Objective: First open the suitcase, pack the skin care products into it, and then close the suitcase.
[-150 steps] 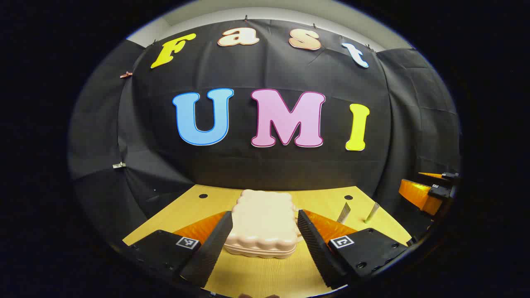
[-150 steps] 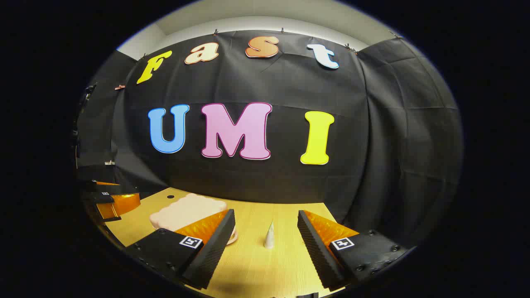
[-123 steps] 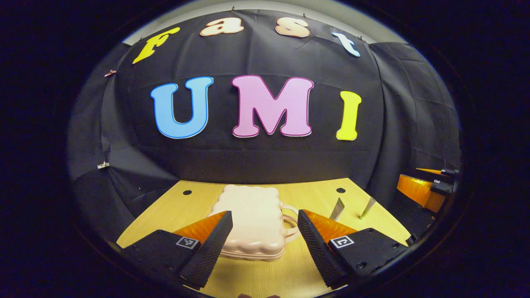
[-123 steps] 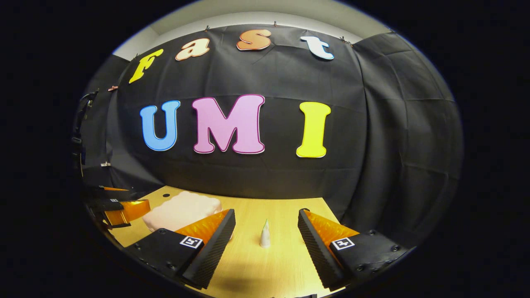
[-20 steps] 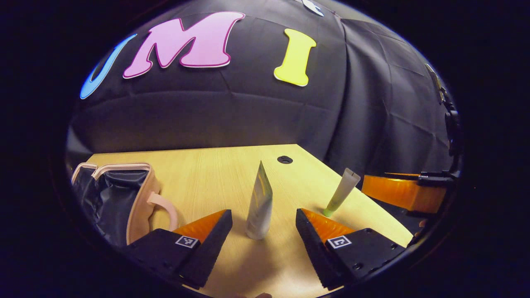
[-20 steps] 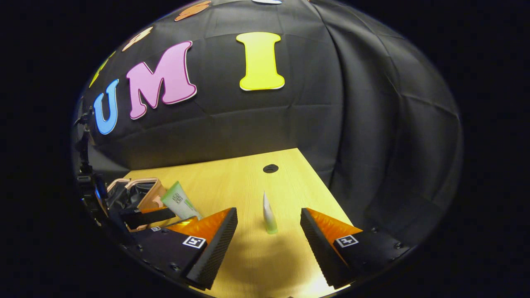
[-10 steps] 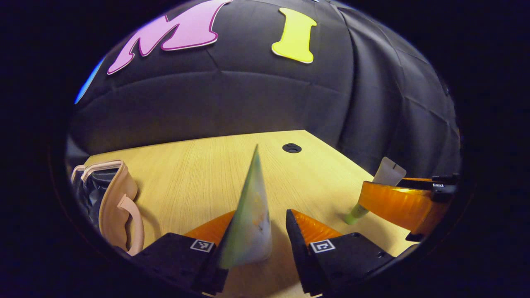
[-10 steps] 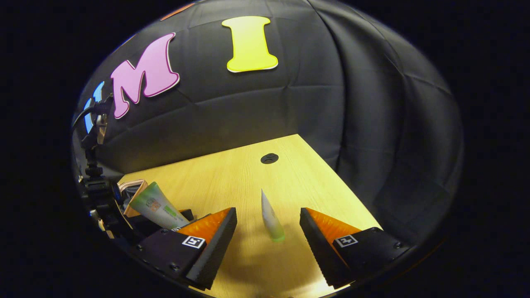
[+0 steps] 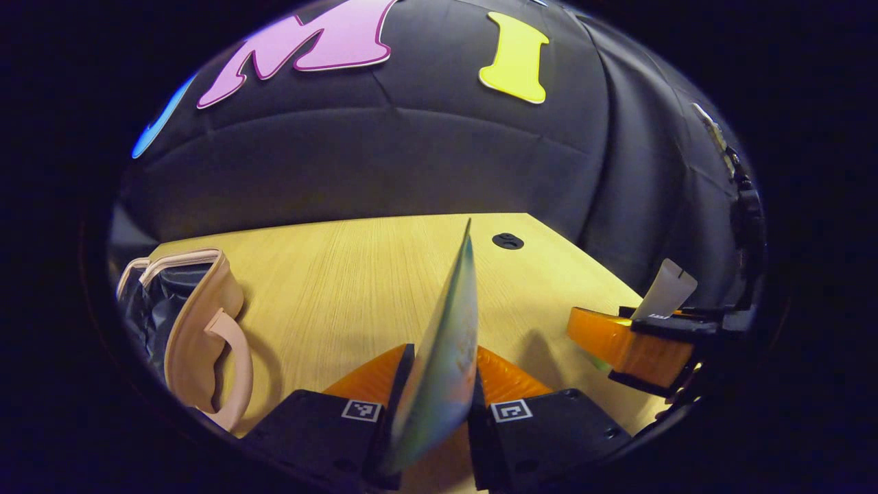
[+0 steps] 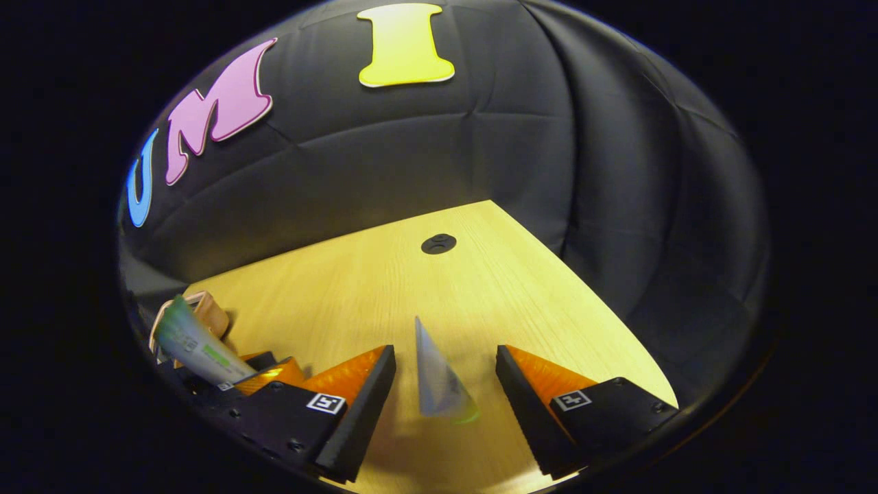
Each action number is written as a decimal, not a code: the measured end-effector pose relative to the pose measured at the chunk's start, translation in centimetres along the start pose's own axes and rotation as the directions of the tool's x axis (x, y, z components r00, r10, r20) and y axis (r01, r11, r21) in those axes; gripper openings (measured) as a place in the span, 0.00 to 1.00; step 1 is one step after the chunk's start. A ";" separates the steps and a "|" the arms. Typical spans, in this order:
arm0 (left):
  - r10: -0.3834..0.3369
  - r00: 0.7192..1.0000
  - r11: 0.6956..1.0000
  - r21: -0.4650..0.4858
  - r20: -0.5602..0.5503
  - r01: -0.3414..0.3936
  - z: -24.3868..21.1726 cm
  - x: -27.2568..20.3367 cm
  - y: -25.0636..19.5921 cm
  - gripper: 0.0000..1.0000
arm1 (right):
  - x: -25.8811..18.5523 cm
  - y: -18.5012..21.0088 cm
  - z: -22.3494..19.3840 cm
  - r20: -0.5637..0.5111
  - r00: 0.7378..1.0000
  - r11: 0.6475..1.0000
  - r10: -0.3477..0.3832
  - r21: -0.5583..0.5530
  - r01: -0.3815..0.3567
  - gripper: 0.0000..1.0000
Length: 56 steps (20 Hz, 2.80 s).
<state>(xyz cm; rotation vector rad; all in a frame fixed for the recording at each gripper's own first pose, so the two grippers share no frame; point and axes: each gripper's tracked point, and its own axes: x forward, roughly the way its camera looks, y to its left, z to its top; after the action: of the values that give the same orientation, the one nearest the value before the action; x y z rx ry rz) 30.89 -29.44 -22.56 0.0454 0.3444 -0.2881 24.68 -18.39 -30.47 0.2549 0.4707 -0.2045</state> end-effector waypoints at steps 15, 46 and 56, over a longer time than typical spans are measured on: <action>-0.006 0.995 0.998 -0.063 0.103 0.012 3.0 -7.1 4.3 0.42 | -10.8 4.5 3.5 0.072 0.994 0.976 0.087 -0.205 -0.071 0.30; 0.154 0.878 0.971 -0.094 -0.453 -0.219 -0.2 -13.9 32.6 0.69 | -24.7 31.7 5.8 0.008 0.887 0.838 0.461 -0.331 -0.433 0.29; 0.363 0.926 0.910 -0.174 -0.101 -0.375 6.3 -33.3 40.9 0.98 | -19.5 39.4 -0.1 -0.168 0.874 0.828 0.456 -0.280 -0.485 0.29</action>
<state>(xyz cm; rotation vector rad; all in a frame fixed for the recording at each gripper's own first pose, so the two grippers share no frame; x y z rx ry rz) 14.67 18.18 -5.57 -0.0686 0.4209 0.1242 17.57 21.67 -13.69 0.0600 0.5119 0.3719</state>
